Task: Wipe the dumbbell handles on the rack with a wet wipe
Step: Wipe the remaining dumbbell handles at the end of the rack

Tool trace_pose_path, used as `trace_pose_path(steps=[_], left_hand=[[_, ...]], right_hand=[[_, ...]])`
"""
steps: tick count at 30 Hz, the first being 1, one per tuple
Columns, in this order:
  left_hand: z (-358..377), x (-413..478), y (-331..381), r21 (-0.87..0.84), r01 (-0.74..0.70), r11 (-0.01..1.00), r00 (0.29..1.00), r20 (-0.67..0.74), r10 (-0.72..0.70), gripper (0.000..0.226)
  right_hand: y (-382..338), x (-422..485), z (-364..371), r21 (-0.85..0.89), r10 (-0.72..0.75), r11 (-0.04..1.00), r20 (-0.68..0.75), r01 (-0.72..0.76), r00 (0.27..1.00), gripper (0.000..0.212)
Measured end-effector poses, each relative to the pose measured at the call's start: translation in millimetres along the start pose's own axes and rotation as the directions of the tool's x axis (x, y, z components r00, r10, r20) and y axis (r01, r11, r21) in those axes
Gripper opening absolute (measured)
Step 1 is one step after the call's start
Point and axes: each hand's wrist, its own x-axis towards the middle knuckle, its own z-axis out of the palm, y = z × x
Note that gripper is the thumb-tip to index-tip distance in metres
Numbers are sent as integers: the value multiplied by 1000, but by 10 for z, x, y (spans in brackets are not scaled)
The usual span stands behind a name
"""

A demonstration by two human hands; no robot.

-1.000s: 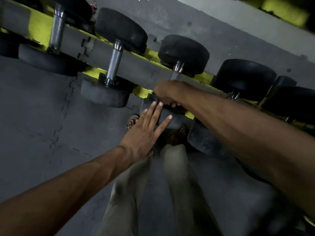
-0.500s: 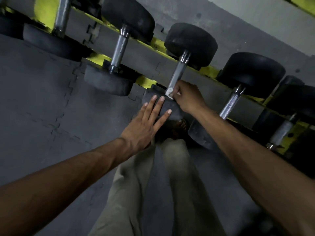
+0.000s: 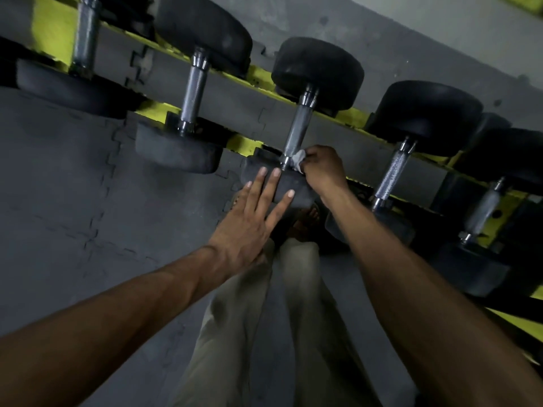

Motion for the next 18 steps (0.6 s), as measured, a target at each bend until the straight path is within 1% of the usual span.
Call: trace_pose_path(steps=[2,4,5,6,7,8,9,10,12,14,15,16,17,18], left_hand=[[-2,-2,-8,0,-10,1000,1000,16,10,135],[32,5,-12,1,-14,1000,1000,12,14,135],[49,1,-19,2,-16,1000,1000,4,16,132],[57,0,-24,2,-21,1000,1000,-6,21,130],[63,7,-32,2,-28,1000,999,-17,28,128],[60,5,-41,-2,-34,999,999,-20,34,126],[51,-4,-44,-7,-41,999,999,-17,41,125],[44,-6,-49,-8,-42,999,999,-20,42,124],[21,-7,-68,0,-46,999,999,-29,46,129],[9,-11,-88,2,-60,998,998,-22,60,131],[11,-16,-96,-3,-68,998,998,-12,68,131],[11,-28,-99,-7,-75,997,997,-4,75,130],[29,-23,-103,-3,-81,997,997,-9,81,130],[45,-9,-115,9,-82,997,996,-22,83,129]], right_hand=[[-87,24,16,150,70,986,4,-69,998,19],[-216,129,-55,353,132,926,35,-136,991,32],[-264,215,-103,423,145,894,44,-150,988,34],[-330,297,-166,486,154,860,49,-158,987,31],[-367,395,-193,537,156,831,27,-146,987,22],[-400,450,-182,551,154,826,-24,-116,988,11],[-367,472,-138,554,161,825,-47,-108,986,7],[-358,400,-107,550,179,824,-27,-135,983,10],[-398,119,-86,529,253,811,66,-249,965,27],[-364,61,-99,454,239,847,144,-278,960,32],[-409,93,-142,410,231,872,140,-268,963,34],[-441,204,-165,439,249,859,94,-265,964,35],[-507,302,-190,515,283,819,20,-253,959,33],[-580,385,-193,552,299,811,-109,-192,948,28]])
